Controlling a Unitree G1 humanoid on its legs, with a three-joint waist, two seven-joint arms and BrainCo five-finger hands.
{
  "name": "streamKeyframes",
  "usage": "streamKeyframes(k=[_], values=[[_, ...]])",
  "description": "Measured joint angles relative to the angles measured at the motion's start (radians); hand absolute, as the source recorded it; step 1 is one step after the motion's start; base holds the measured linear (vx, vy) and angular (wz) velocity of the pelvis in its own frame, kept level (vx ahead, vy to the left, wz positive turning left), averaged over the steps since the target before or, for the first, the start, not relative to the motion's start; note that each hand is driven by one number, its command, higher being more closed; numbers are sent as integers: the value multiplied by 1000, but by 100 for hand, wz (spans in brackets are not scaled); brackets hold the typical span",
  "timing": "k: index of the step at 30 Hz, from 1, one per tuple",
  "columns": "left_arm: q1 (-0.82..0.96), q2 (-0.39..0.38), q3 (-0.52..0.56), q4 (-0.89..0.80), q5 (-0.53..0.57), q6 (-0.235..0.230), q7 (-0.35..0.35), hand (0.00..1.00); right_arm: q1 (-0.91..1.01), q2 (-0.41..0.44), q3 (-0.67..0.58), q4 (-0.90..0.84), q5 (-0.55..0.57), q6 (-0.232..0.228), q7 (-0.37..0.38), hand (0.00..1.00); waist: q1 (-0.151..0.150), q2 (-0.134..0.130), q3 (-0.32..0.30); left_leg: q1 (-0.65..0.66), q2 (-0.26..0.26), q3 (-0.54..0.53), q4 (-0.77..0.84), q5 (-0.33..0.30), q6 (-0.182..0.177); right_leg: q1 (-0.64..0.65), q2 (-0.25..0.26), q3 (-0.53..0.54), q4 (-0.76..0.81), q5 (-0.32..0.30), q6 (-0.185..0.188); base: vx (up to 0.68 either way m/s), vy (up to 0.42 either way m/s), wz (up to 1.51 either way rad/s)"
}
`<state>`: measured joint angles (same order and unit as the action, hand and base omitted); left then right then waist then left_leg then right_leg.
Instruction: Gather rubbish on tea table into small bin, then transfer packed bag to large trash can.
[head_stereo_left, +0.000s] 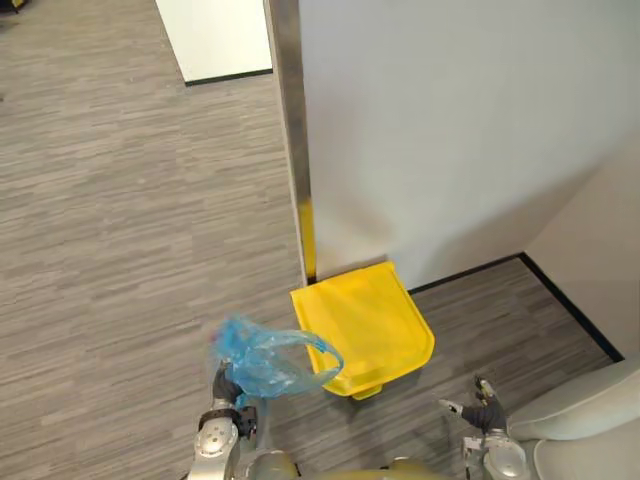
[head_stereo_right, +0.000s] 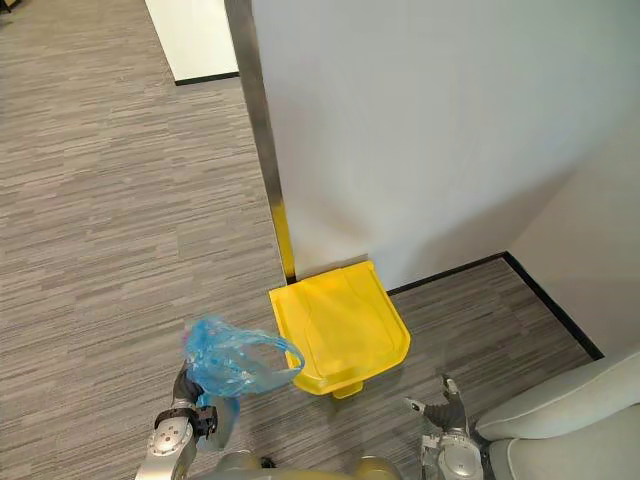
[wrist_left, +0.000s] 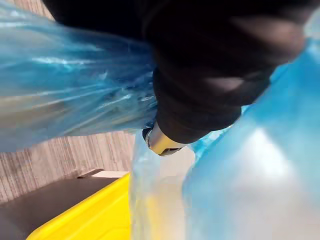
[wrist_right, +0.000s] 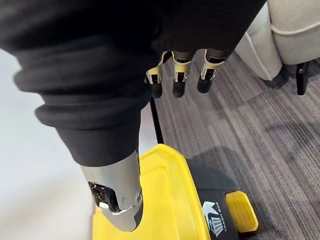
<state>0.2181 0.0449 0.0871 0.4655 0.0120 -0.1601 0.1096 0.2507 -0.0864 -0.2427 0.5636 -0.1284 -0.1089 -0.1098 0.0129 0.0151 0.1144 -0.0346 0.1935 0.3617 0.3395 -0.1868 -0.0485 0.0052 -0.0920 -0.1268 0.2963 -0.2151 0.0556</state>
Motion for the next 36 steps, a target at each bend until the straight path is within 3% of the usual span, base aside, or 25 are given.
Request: streamKeyframes(k=[3, 8, 11, 12, 14, 16, 17, 19, 20, 21, 24, 26, 27, 29, 34, 36], values=[[6, 0, 15, 6, 1, 0, 0, 100, -13, 1, -15, 29, 0, 3, 0, 0, 2, 11, -7, 4, -1, 6, -18, 1, -2, -13, 3, 18, -3, 9, 7, -63, 1, -14], [9, 3, 29, 18, 1, 0, 1, 100, -44, 1, -16, 44, 0, 6, -2, 0, 3, 7, -7, -27, -3, 22, 14, -13, 4, -56, 3, 49, 6, 26, 16, -77, 50, -19], [9, 3, 21, 17, 1, 2, 0, 100, -68, 2, -16, 39, 0, 9, -6, 0, 1, -16, 12, -54, -3, 17, 83, -78, 13, -102, -16, 70, 103, -5, 32, -85, 111, -15], [-6, 3, 12, 16, -1, 3, 2, 100, -71, 6, -17, 38, 0, 9, -22, 0, -1, -39, 45, -35, -25, -9, 98, -105, 33, -180, -31, 67, 286, -8, 34, -92, 106, -6], [-14, 10, 7, 20, -1, 5, 3, 100, -73, 13, -17, 41, 0, 9, -22, 0, 1, -36, 64, -31, -23, -20, 109, -110, 41, -230, -22, 66, 355, -31, 12, -41, 41, 7], [-63, 33, -14, 30, -1, 5, 4, 100, -70, 29, -22, 52, 1, 10, -22, 0, -1, -62, 97, -31, -20, -61, 128, -116, 51, -312, 4, 48, 334, -31, -8, 18, -54, 44], [-115, 47, -22, 59, -1, 5, 3, 100, -70, 35, -41, 65, 8, 10, -25, 0, -4, -67, 125, -32, -20, -94, 153, -129, 51, -350, 7, 24, 264, 1, 15, 37, -98, 58], [-146, 43, -37, 67, -1, 4, 5, 100, -67, 35, -74, 80, 18, 20, -27, 0, -8, -70, 145, -40, -22, -129, 223, -170, 43, -359, 6, 17, 151, 58, 27, 59, -127, 71], [-148, 38, -40, 69, 0, 4, 5, 100, -62, 31, -85, 81, 22, 29, -28, 0, -11, -72, 145, -38, -26, -148, 261, -196, 38, -355, 0, 28, 138, 55, 35, 105, -191, 86], [-149, 23, -42, 83, -1, 5, 6, 100, -67, 18, -110, 82, 33, 42, -27, 0, -28, -52, 146, -29, -25, -188, 287, -223, 30, -354, -1, 31, 204, 48, 43, 190, -287, 68], [-148, 16, -46, 86, -1, 5, 7, 100, -67, -2, -191, 80, 92, 43, -25, 0, -25, -29, 135, -8, -22, -260, 237, -226, 14, -360, 37, 59, 267, 12, 11, 196, -276, 49], [-137, 12, -45, 86, -1, 6, 8, 100, -54, -3, -236, 84, 112, 46, -25, 0, -29, -19, 120, 17, -22, -302, 200, -206, -32, -352, 38, 23, 268, 1, 7, 300, -294, 55], [-129, -1, -38, 86, -1, 6, 8, 100, -44, -7, -264, 92, 129, 47, -25, 0, -33, 4, 105, 8, -19, -351, 240, -203, -39, -343, 54, -12, 268, -21, -7, 319, -207, 41], [-116, -13, -37, 91, -3, 5, 8, 100, -42, -11, -272, 105, 138, 52, -25, 0, -33, 16, 85, 26, -15, -375, 278, -203, -39, -338, 80, -31, 264, -40, -22, 303, -147, 17], [-109, -33, -35, 107, -11, 5, 17, 100, -60, 2, -195, 118, 150, 51, -23, 0, -53, 26, 44, 47, -31, -376, 217, -201, -43, -354, 95, -75, 234, -47, -33, 165, -84, 18], [-95, -30, -35, 107, -12, 4, 23, 100, -71, 0, -77, 89, 135, 51, -24, 0, -52, 28, 13, 49, -29, -383, 82, -203, -39, -404, 97, -77, 228, -42, -33, 4, -38, 10]])
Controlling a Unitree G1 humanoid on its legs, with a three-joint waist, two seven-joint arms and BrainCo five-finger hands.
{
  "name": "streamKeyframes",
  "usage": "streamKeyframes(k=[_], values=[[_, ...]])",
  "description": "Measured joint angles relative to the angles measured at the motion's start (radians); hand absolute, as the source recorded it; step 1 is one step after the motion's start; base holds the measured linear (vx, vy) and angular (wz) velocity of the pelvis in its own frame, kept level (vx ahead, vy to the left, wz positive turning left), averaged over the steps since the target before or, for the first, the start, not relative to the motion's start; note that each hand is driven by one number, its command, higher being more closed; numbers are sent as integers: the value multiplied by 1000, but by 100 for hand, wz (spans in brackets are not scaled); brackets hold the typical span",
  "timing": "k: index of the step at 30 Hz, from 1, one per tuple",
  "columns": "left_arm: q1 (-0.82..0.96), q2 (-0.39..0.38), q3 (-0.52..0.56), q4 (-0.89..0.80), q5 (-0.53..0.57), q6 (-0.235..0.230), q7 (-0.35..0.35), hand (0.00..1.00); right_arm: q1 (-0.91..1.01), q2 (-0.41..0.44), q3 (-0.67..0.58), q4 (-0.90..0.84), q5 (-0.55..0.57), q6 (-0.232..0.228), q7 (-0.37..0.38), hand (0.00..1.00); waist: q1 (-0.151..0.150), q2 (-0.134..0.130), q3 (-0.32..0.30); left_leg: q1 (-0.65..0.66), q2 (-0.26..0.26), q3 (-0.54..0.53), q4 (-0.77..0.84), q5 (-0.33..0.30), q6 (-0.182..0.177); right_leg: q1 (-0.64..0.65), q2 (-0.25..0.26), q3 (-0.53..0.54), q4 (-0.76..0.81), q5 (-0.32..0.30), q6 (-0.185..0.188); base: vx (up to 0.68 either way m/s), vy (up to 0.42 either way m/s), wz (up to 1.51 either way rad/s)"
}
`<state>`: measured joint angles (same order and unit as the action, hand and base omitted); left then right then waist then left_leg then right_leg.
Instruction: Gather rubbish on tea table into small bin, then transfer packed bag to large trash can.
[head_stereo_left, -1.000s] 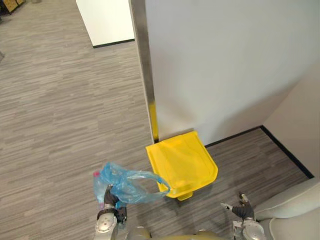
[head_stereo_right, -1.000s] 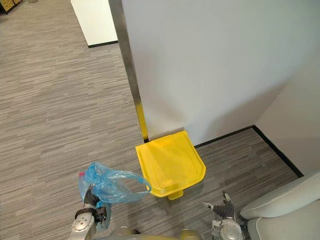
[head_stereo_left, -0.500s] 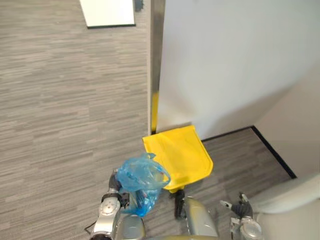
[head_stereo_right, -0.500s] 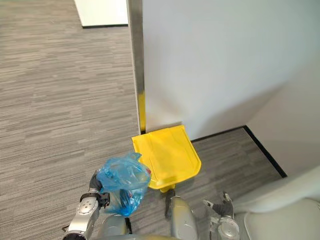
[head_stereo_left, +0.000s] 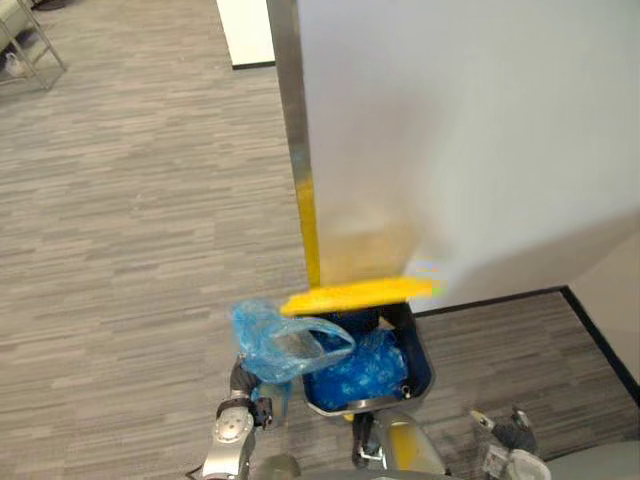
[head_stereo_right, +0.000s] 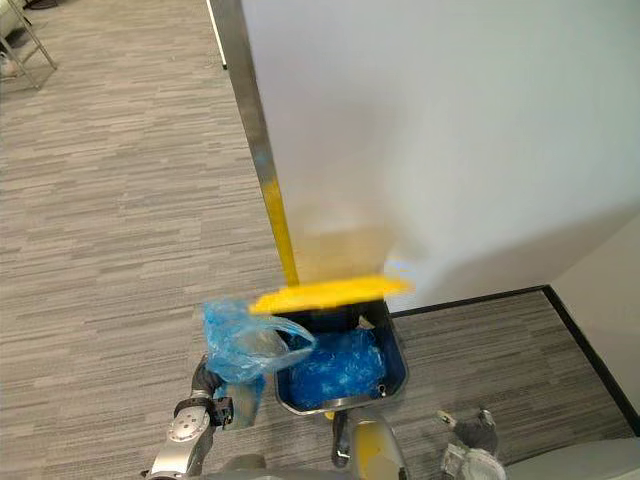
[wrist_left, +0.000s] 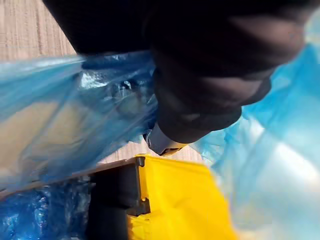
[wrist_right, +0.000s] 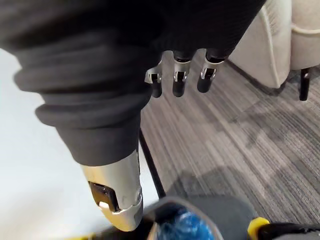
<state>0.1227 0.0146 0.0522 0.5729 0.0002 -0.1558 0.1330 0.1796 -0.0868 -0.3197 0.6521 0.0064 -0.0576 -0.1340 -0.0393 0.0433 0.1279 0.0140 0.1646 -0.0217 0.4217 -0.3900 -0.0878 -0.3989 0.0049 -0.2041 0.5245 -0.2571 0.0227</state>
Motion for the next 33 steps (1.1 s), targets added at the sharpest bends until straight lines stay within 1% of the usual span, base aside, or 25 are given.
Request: streamKeyframes(k=[1, 2, 3, 4, 6, 8, 9, 11, 12, 14, 15, 16, 17, 18, 19, 20, 21, 22, 23, 24, 26, 29, 30, 32, 33], values=[[-1, 0, 0, 0, 0, 0, 0, 100, -10, 2, 59, -30, -12, -2, 2, 0, 0, 3, -7, -1, -1, -2, -56, -8, 10, -25, 1, 0, -5, 5, 2, -18, -26, 4], [-3, 1, -2, 0, 0, -1, 0, 100, -43, 5, 143, -61, -20, -5, 4, 0, 4, 0, -7, -6, -9, 0, -95, -2, 5, -45, -1, 9, -12, 9, 8, -24, -18, 3], [-3, -1, -7, 0, 0, -1, -1, 100, -74, 11, 209, -80, -27, -5, 5, 0, 15, 8, -8, -8, -8, -3, -102, 1, 4, -45, 0, 9, -20, 25, 5, 0, 0, 0], [-5, -1, -11, 0, 0, -1, 0, 100, -92, 16, 234, -87, -29, -5, 5, 0, 19, 10, -7, -8, -8, -4, -103, 1, 4, -46, 0, 9, -20, 28, 1, 1, -15, 7], [-16, -1, -31, -1, 0, -7, 0, 100, -208, 31, 346, -93, -53, -9, 5, 0, 31, 23, -22, -49, -9, -25, -108, 12, -8, -79, -9, -8, -16, 32, -5, 16, -30, 20], [-29, 0, -44, -2, 0, -8, 2, 100, -280, 42, 389, -117, -57, -11, 3, 0, 41, 28, -25, -78, -11, -42, -128, 45, -27, -105, -16, -22, -14, 40, -18, 34, -59, 36], [-39, 1, -58, -8, -8, -8, 5, 100, -356, 41, 420, -128, -57, -16, 2, 0, 55, 29, -25, -106, -12, -64, -156, 88, -41, -124, -27, -44, -22, 43, -23, 53, -90, 47], [-36, 3, -72, -29, -10, -9, 9, 100, -443, 35, 423, -127, -57, -16, -2, 0, 66, 28, -24, -122, -6, -92, -186, 125, -57, -132, -35, -71, -34, 50, -32, 82, -137, 56], [-36, 11, -96, -36, -14, -21, 21, 100, -524, 2, 422, -110, -57, -12, -19, 0, 85, 26, -23, -125, 0, -119, -228, 164, -75, -134, -35, -86, -49, 55, -38, 80, -182, 56], [-35, 19, -110, -66, -32, -32, 23, 100, -636, -63, 422, -70, -57, -12, -26, 0, 94, 27, -15, -128, 9, -127, -262, 192, -101, -138, -34, -103, -54, 58, -40, 21, -147, 33], [-36, 24, -117, -70, -38, -39, 23, 100, -665, -85, 422, -59, -57, -11, -33, 0, 98, 27, -13, -132, 10, -127, -262, 192, -101, -144, -32, -103, -51, 58, -40, -47, -104, 5], [-46, 36, -133, -76, -41, -54, 23, 100, -719, -134, 422, -28, -56, -11, -37, 0, 107, 29, -9, -146, 18, -129, -263, 192, -101, -161, -24, -101, -49, 66, -31, -120, -129, -3], [-72, 50, -144, -88, -52, -63, 22, 100, -775, -183, 424, 3, -56, -10, -38, 0, 108, 35, 22, -160, 36, -132, -263, 188, -98, -168, -11, -103, -59, 78, -13, -161, -151, -3], [-82, 55, -150, -96, -60, -66, 22, 100, -789, -200, 426, 4, -56, -10, -39, 0, 107, 38, 34, -167, 36, -136, -264, 183, -97, -167, -5, -111, -77, 77, -1, -176, -114, 9], [-104, 64, -165, -109, -74, -70, 23, 100, -815, -231, 431, 4, -56, -11, -41, 0, 99, 48, 52, -199, 43, -159, -243, 170, -88, -163, 12, -132, -137, 65, 40, -157, -86, 18], [-125, 65, -180, -126, -87, -79, 21, 100, -852, -266, 436, 4, -56, -11, -41, 0, 94, 71, 80, -263, 56, -198, -162, 141, -54, -201, 22, -88, -13, 48, 51, -140, -151, 81], [-137, 93, -200, -167, -98, -85, 17, 100, -871, -287, 437, 5, -55, -11, -48, 0, 50, 21, 112, -259, -2, -211, -143, 133, -137, -171, 10, 130, 85, 29, -76, -84, -169, 68], [-144, 84, -203, -177, -106, -84, 21, 100, -891, -295, 443, 10, -55, -12, -47, 0, 50, 31, 127, -256, 1, -232, -139, 139, -148, -175, 24, 128, 77, 52, -40, -27, -122, 41], [-136, 90, -225, -212, -119, -88, 20, 100, -915, -297, 452, 13, -56, -14, -45, 0, 57, 38, 129, -264, -12, -235, -121, 140, -146, -167, 30, 112, 6, 103, -51, 0, 0, 0], [-156, 100, -269, -241, -126, -89, 11, 100, -936, -314, 457, 30, -56, -15, -42, 0, 47, 42, 130, -276, -28, -224, -122, 136, -140, -163, 27, 91, -40, 150, -94, 15, 6, 6], [-180, 99, -310, -292, -134, -93, -1, 100, -951, -336, 459, 48, -56, -15, -38, 0, 51, 40, 132, -276, -27, -225, -133, 135, -139, -162, 32, 84, -66, 183, -105, -10, 21, 11], [-233, 99, -389, -363, -165, -100, -21, 100, -977, -360, 488, 81, -55, -14, -35, 0, 42, 48, 151, -284, -52, -226, -81, 131, -132, -138, 19, 88, -113, 219, -93, -68, 82, 3], [-262, 98, -418, -388, -167, -115, -25, 100, -977, -367, 495, 81, -55, -15, -34, 0, 23, 49, 165, -292, -76, -224, -32, 118, -109, -127, 4, 89, -125, 228, -76, -128, 147, 12], [-327, 97, -454, -389, -166, -122, -24, 100, -979, -384, 494, 80, -56, -16, -35, 0, 9, 45, 184, -312, -96, -220, -8, 104, -83, -130, -11, 97, -141, 250, -49, -168, 174, 8], [-350, 96, -461, -386, -165, -122, -21, 100, -982, -390, 495, 80, -56, -16, -35, 0, 5, 42, 194, -320, -100, -218, -4, 103, -80, -131, -18, 101, -149, 258, -39, -212, 187, -8]])
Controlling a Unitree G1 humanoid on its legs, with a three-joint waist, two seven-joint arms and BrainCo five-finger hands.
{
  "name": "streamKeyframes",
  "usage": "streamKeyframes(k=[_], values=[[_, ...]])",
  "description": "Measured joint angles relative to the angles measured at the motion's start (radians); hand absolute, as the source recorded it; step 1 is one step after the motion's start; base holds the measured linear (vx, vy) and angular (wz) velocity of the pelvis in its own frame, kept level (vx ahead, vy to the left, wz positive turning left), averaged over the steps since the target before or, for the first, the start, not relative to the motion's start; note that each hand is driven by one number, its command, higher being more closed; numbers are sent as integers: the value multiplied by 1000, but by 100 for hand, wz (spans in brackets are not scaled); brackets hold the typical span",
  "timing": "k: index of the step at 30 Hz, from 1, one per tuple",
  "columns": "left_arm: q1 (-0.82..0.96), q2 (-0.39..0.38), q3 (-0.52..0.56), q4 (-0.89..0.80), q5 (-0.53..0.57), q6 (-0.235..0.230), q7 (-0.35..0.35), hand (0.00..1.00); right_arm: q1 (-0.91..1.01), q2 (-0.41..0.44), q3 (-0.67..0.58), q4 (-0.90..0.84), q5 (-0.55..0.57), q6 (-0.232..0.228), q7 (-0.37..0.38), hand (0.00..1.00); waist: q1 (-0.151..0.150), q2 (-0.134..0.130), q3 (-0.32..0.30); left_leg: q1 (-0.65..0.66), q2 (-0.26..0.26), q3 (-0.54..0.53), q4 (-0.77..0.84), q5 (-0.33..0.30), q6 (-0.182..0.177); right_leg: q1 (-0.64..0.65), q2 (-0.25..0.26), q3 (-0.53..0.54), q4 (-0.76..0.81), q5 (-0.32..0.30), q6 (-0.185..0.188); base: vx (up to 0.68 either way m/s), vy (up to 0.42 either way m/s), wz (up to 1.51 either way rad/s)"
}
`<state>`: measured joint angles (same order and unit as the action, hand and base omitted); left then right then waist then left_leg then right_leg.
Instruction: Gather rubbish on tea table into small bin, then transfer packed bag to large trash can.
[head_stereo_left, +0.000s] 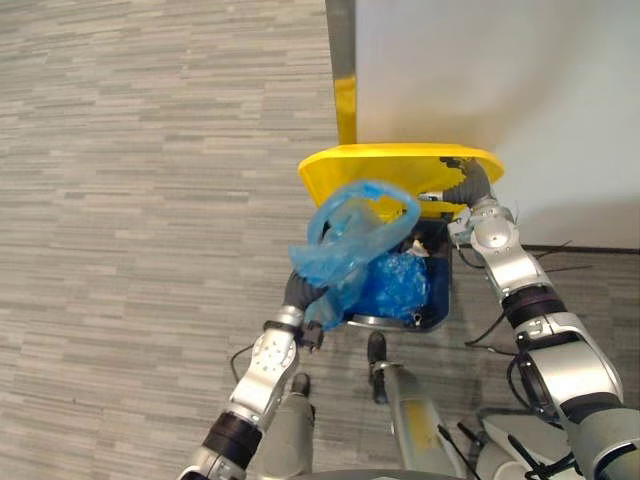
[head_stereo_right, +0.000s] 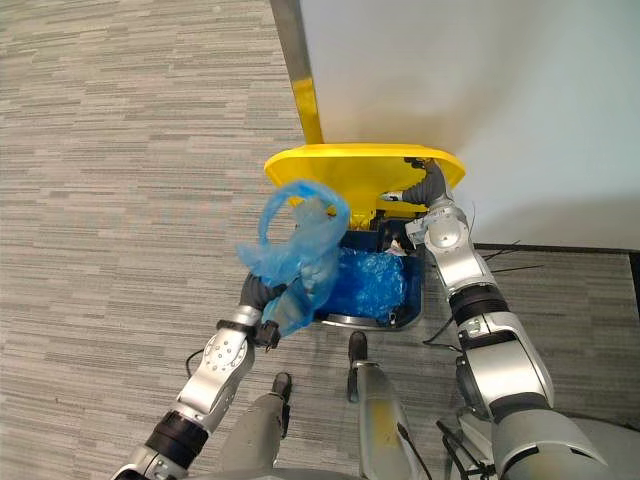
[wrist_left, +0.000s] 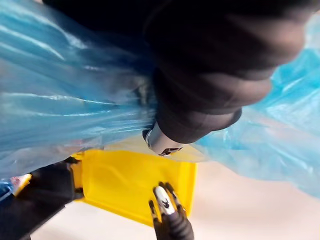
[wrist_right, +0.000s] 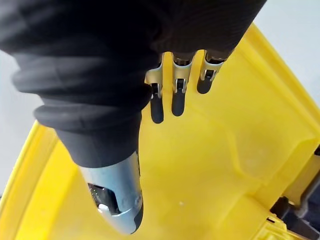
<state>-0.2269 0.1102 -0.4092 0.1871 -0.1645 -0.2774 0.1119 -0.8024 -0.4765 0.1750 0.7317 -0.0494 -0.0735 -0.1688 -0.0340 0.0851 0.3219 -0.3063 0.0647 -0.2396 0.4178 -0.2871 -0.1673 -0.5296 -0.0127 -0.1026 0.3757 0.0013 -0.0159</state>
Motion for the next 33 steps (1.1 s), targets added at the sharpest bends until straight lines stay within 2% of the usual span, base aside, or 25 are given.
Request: streamKeyframes(k=[1, 2, 5, 7, 8, 9, 13, 15, 19, 26, 30, 31, 33], values=[[-41, -8, -13, 10, 3, -1, 6, 100, -7, -3, 0, -1, 0, 0, -1, 0, -3, -5, 18, -10, -9, 15, 0, 0, 14, 0, -7, 16, -21, 19, 27, -213, 178, -22], [-73, -7, -22, 33, 13, -1, 24, 100, -11, -2, 0, -12, 0, 0, -1, 0, -3, -9, 24, -20, -15, 30, -4, 3, 20, 1, -7, 40, -57, 53, 35, -199, 163, -26], [-175, -14, -22, 174, 49, 0, 65, 100, -20, -2, 2, -49, 0, -6, -1, 0, -4, -15, 38, -37, -24, 57, -13, 20, 30, 0, -7, 73, -122, 111, 37, -121, 106, -24], [-269, -26, -22, 316, 89, 24, 97, 100, -22, -1, 13, -93, -1, -9, -2, 0, -8, -24, 53, -40, -21, 75, -28, 32, 23, -10, -4, 84, -137, 126, 28, -9, -6, -18], [-269, -26, -22, 316, 89, 24, 97, 100, -22, -1, 13, -93, -1, -9, -2, 0, -8, -24, 53, -40, -21, 75, -28, 32, 23, -10, -4, 84, -137, 126, 28, 24, -41, -26], [-335, -36, -26, 410, 116, 43, 110, 0, -43, 4, 40, -132, -1, -11, -2, 0, -14, -37, 62, -56, -11, 95, -33, 36, 25, -35, 6, 95, -136, 129, 24, 21, -28, -19], [-426, -68, -22, 538, 147, 74, 110, 0, -82, 20, 53, -209, -1, -11, -4, 0, -27, -56, 92, -74, 4, 131, -32, 36, 25, -66, 20, 108, -136, 141, 7, 44, -35, -25], [-462, -85, 5, 616, 173, 86, 109, 0, -95, 44, 82, -305, 0, -16, -4, 0, -35, -82, 109, -102, 17, 168, -16, 33, 28, -102, 35, 133, -131, 145, 4, 43, -10, -36], [-507, -116, 90, 683, 198, 117, 113, 0, -103, 68, 122, -406, 2, -33, -5, 0, -36, -93, 117, -157, 37, 218, 33, 6, 39, -160, 55, 158, -114, 149, 3, 37, 11, -33], [-501, -143, 210, 685, 248, 149, 132, 0, -108, 102, 169, -474, 8, -36, -5, 0, -34, -93, 125, -171, 53, 272, 71, -23, 56, -177, 59, 173, -96, 148, 3, 28, 19, -13], [-463, -147, 266, 682, 260, 157, 132, 0, -93, 117, 178, -492, 3, -39, -5, 0, -40, -93, 125, -161, 83, 318, 120, -32, 55, -178, 43, 157, -86, 144, 7, 13, 3, 14], [-456, -146, 276, 681, 260, 158, 131, 0, -64, 118, 172, -508, -1, -39, -5, 0, -40, -92, 125, -139, 91, 328, 121, -51, 37, -178, 34, 151, -76, 144, 7, 1, 54, 16], [-427, -144, 290, 661, 259, 158, 130, 0, 4, 123, 144, -530, -3, -42, -5, 0, -38, -96, 123, -123, 83, 328, 112, -69, 38, -178, 10, 136, -56, 143, 10, -37, 87, 28]])
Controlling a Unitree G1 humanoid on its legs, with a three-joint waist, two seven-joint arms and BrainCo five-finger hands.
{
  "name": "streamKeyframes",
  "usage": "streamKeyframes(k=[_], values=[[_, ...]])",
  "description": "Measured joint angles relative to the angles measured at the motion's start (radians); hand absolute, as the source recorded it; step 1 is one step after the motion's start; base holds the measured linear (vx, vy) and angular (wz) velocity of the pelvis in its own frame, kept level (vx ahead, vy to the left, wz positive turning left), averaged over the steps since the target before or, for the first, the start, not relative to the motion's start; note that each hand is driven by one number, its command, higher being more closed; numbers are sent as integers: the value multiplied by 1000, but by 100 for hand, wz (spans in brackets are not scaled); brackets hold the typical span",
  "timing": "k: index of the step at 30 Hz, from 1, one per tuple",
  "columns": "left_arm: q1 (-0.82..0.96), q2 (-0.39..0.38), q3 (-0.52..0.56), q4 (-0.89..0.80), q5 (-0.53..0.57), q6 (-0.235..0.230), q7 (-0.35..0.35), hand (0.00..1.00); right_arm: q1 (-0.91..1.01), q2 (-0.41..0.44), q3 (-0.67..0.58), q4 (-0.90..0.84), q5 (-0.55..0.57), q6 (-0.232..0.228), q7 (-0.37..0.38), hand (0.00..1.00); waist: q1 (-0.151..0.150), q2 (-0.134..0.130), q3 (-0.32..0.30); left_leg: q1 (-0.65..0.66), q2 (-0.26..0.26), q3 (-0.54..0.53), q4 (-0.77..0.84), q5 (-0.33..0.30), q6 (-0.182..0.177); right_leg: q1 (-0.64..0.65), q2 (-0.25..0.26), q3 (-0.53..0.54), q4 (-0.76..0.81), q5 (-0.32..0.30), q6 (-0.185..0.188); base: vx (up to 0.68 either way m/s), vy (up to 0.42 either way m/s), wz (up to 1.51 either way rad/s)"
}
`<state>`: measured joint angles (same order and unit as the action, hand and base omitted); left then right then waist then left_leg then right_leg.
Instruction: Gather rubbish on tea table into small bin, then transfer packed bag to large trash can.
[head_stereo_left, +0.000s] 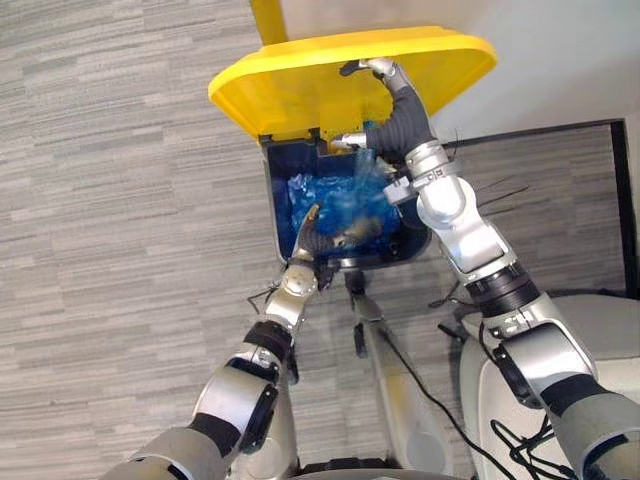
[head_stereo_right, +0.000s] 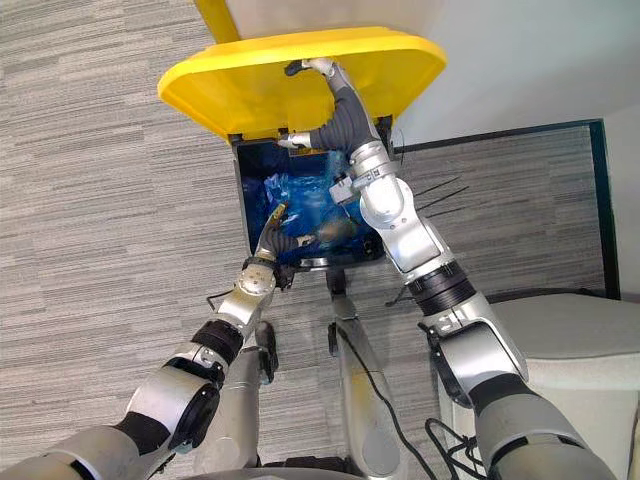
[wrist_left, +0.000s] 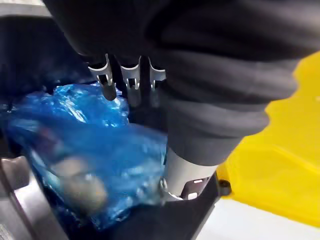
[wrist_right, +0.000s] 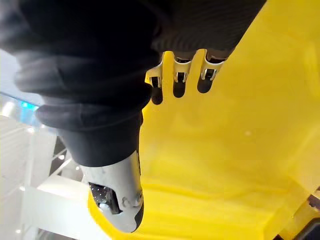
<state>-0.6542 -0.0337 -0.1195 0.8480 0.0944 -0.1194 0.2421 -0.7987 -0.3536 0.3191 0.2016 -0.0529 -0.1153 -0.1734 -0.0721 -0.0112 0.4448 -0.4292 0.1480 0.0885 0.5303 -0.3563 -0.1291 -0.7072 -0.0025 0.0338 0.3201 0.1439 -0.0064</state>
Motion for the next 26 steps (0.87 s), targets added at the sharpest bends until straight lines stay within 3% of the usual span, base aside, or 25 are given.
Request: streamKeyframes(k=[5, 7, 10, 12, 14, 15, 16, 17, 19, 20, 21, 22, 24, 25, 26], values=[[208, 59, 3, -111, -16, -2, 1, 0, 300, 61, -58, -74, -42, -5, 3, 0, 32, -16, -32, 61, -26, -16, 5, 1, 1, 80, -38, -20, 4, -10, 21, -50, 83, 24], [268, 89, 2, -137, -27, -5, -1, 0, 394, 80, -94, -74, -58, -10, 3, 0, 34, -18, -45, 71, -29, -38, 18, 1, 1, 116, -39, -38, -12, -4, 28, 2, 42, 27], [403, 147, 9, -169, -50, -23, -12, 0, 569, 120, -154, -56, -69, -14, 5, 0, 33, -45, -67, 143, -64, -55, 0, 11, 19, 189, -55, -32, -33, 7, 43, -22, 72, 7], [513, 179, 46, -194, -67, -41, -40, 0, 677, 142, -174, -15, -75, -24, 28, 0, 34, -72, -89, 199, -96, -31, -27, 26, 44, 236, -70, -3, -74, 41, 67, -71, 66, -32], [615, 191, 83, -241, -67, -43, -66, 0, 757, 155, -201, 26, -88, -29, 51, 0, 39, -82, -99, 227, -102, 0, -23, 41, 86, 267, -70, 6, -148, 146, 111, -206, 78, -72], [687, 192, 114, -274, -67, -46, -80, 0, 784, 151, -212, 68, -104, -31, 70, 0, 53, -56, -106, 226, -57, 35, -33, 42, 116, 238, -51, -24, -31, 88, 89, -316, 39, -80], [740, 200, 124, -283, -81, -45, -102, 0, 840, 154, -242, 103, -119, -29, 90, 0, 46, -40, -108, 246, -41, 38, -47, 44, 117, 215, -52, -65, 238, -80, 11, -260, -1, -59], [781, 206, 131, -287, -87, -44, -118, 0, 890, 154, -262, 126, -127, -29, 98, 0, 42, -30, -119, 257, -25, 38, -53, 49, 112, 220, -52, -77, 386, -172, 4, -125, 16, -18], [864, 220, 139, -301, -93, -42, -143, 0, 985, 157, -284, 162, -146, -29, 118, 0, 42, -20, -162, 257, -12, 42, -81, 75, 101, 272, -78, -73, 543, -258, 13, -85, -82, -15], [910, 222, 145, -333, -100, -41, -157, 0, 1038, 165, -296, 168, -151, -29, 131, 0, 46, -41, -194, 255, -9, 45, -103, 88, 87, 324, -101, -48, 565, -292, 31, -101, -154, -22], [926, 221, 145, -351, -102, -41, -161, 0, 1062, 173, -306, 167, -155, -29, 134, 0, 53, -39, -201, 252, -6, 47, -109, 93, 78, 352, -109, -35, 549, -308, 45, -90, -246, -29], [944, 207, 150, -379, -102, -41, -182, 0, 1114, 190, -334, 169, -156, -29, 136, 0, 59, -41, -227, 229, 13, 43, -120, 105, 49, 430, -91, -45, 384, -390, 108, -76, -222, -25], [945, 176, 152, -381, -102, -43, -197, 0, 1122, 191, -349, 183, -159, -28, 137, 0, 65, -31, -251, 224, 18, 47, -158, 128, 23, 472, -73, -55, 246, -412, 100, -37, -170, -41], [950, 154, 151, -380, -101, -43, -204, 0, 1116, 191, -359, 205, -165, -30, 137, 0, 76, -35, -283, 224, 18, 54, -202, 160, 19, 496, -62, -55, 128, -429, 69, 5, -159, -64], [941, 138, 151, -368, -101, -43, -208, 0, 1105, 187, -370, 231, -167, -30, 137, 0, 77, -21, -293, 225, 26, 58, -222, 176, 9, 499, -48, -54, 86, -420, 54, 10, -133, -53]])
